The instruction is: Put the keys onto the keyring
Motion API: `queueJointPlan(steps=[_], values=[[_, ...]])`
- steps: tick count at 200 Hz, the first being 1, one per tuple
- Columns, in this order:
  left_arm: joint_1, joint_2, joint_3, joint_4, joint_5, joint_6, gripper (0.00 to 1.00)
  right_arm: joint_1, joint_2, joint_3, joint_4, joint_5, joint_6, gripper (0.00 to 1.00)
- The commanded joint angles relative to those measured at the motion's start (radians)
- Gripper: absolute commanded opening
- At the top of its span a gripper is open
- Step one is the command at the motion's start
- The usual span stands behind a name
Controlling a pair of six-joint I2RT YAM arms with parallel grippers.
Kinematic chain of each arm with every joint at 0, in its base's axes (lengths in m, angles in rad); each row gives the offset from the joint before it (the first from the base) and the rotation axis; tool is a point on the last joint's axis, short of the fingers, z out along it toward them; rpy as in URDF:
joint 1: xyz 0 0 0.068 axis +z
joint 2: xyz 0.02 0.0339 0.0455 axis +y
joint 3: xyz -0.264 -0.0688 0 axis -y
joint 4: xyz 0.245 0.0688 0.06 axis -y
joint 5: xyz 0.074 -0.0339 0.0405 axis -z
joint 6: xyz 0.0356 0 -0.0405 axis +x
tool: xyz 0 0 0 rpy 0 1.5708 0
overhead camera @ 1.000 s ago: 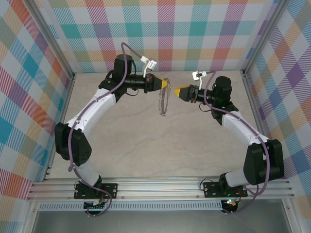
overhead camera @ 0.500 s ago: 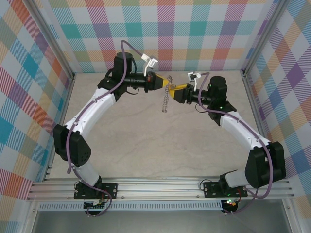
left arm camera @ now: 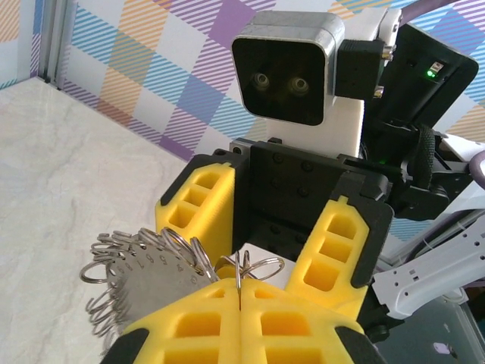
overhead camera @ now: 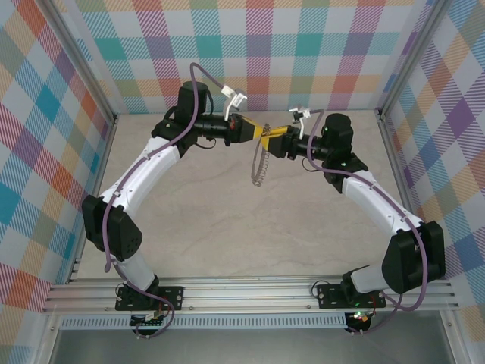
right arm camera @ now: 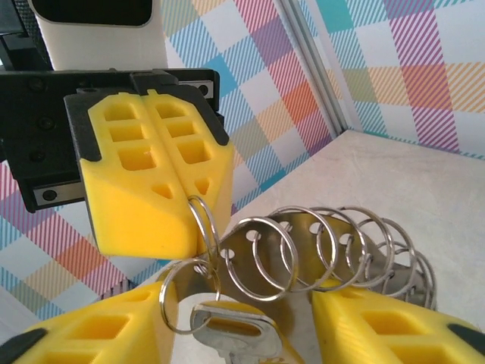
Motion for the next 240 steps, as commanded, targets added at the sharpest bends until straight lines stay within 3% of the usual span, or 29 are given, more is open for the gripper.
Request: queueJointPlan(steps=[1, 80, 159, 240], values=[[-0.012, -0.014, 0.023, 0.008, 0.019, 0.021, 0.00, 0.013, 0.007, 0.030, -0.031, -0.013, -0.040, 0.40], [-0.011, -0.033, 0.020, 0.024, -0.029, 0.011, 0.00, 0.018, -0.033, -0.026, -0.093, 0.000, -0.065, 0.29], [-0.010, -0.045, 0.002, 0.072, -0.055, -0.011, 0.00, 0.030, -0.042, -0.017, -0.110, -0.014, -0.068, 0.01], [-0.011, -0.048, -0.023, 0.142, -0.062, -0.062, 0.00, 0.068, 0.012, 0.003, -0.105, -0.020, -0.067, 0.00]])
